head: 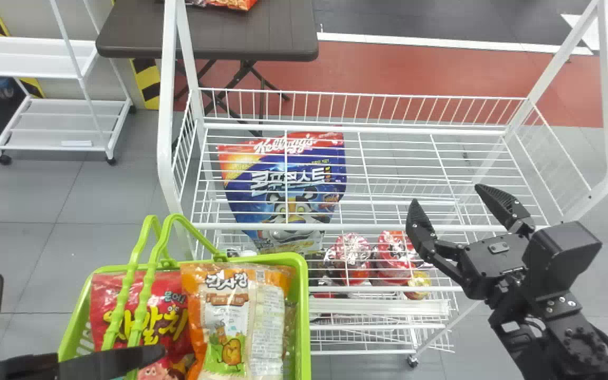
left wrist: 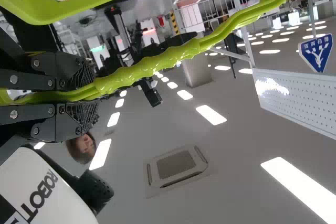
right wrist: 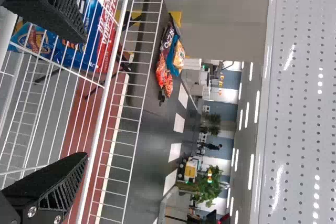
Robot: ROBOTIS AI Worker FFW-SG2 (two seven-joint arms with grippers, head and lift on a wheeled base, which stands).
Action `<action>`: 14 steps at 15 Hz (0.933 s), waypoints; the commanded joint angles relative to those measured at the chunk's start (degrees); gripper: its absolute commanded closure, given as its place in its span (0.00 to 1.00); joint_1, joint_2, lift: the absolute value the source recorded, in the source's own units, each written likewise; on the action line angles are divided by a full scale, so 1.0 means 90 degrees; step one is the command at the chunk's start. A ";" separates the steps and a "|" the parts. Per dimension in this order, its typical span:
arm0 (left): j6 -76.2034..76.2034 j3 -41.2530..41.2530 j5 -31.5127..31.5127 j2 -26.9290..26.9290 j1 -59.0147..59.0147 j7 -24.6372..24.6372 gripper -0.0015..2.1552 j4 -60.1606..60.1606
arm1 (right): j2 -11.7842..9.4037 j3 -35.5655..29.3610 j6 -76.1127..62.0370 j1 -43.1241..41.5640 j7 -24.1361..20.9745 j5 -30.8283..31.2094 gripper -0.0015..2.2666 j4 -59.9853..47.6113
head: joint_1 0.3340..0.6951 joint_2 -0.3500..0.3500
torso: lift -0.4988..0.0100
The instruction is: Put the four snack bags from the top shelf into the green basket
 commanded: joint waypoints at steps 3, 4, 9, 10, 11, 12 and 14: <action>0.0034 -0.0002 -0.0010 -0.0027 0.0005 -0.0063 1.00 -0.0038 | -0.0001 -0.0039 -0.0002 0.0020 0.0002 -0.0101 0.01 0.0015 | 1.00 0.35 | 0.98; 0.0034 0.0008 -0.0010 -0.0037 0.0014 -0.0063 1.00 -0.0048 | 0.0009 -0.0039 -0.0002 0.0030 0.0002 -0.0110 0.01 0.0025 | 1.00 0.35 | 0.98; 0.0073 -0.0021 -0.0030 -0.0037 0.0073 -0.0063 1.00 -0.0155 | 0.0009 -0.0039 -0.0080 0.0108 0.0002 -0.0120 0.02 0.0015 | 1.00 0.34 | 0.98; 0.0073 -0.0021 -0.0040 -0.0037 0.0093 -0.0063 1.00 -0.0194 | 0.0009 -0.0039 -0.0119 0.0118 0.0002 -0.0120 0.02 0.0006 | 1.00 0.34 | 0.98; 0.0073 -0.0011 -0.0049 -0.0037 0.0112 -0.0063 1.00 -0.0214 | 0.0009 -0.0039 -0.0158 0.0127 0.0002 -0.0120 0.02 0.0006 | 1.00 0.34 | 0.98; 0.0073 -0.0002 -0.0049 -0.0037 0.0132 -0.0063 1.00 -0.0224 | 0.0009 -0.0048 -0.0158 0.0127 0.0070 -0.0140 0.02 0.0006 | 1.00 0.34 | 0.98; 0.0092 0.0008 -0.0049 -0.0027 0.0151 -0.0063 1.00 -0.0253 | 0.0018 -0.0048 -0.0158 0.0137 0.0080 -0.0149 0.02 0.0006 | 1.00 0.34 | 0.98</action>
